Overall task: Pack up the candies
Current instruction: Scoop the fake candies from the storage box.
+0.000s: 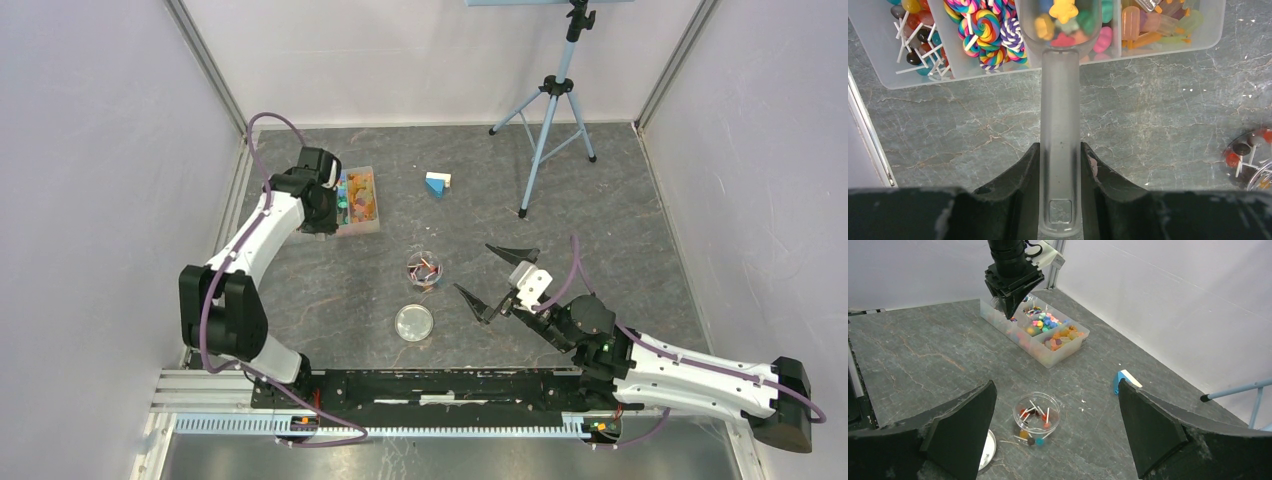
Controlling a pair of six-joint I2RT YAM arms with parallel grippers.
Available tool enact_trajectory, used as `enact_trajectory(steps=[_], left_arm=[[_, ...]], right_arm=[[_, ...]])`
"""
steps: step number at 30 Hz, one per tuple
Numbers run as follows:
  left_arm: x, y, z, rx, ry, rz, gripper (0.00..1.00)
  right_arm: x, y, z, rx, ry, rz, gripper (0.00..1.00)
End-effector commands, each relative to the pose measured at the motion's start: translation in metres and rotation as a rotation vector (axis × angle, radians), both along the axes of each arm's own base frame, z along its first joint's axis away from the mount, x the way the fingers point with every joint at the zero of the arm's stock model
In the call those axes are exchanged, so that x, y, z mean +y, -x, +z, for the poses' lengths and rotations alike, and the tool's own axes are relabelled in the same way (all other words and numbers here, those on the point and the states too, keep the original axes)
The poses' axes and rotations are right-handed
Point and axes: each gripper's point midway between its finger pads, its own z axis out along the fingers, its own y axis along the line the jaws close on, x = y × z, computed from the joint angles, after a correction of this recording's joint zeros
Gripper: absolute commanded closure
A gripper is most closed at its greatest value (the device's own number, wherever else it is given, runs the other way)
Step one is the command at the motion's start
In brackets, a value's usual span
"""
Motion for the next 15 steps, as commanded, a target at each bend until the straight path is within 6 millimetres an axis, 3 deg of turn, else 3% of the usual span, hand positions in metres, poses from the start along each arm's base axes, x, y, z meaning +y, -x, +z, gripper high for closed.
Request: enact_trajectory(steps=[1,15], left_arm=[[0.007,0.000,0.008,-0.091,-0.011,0.017,0.98],[0.012,0.015,-0.008,-0.127,-0.003,0.053,0.98]], right_arm=[[0.000,0.001,0.014,-0.008,-0.052,0.001,0.02],[0.002,-0.001,0.010,0.003,-0.054,-0.001,0.02]])
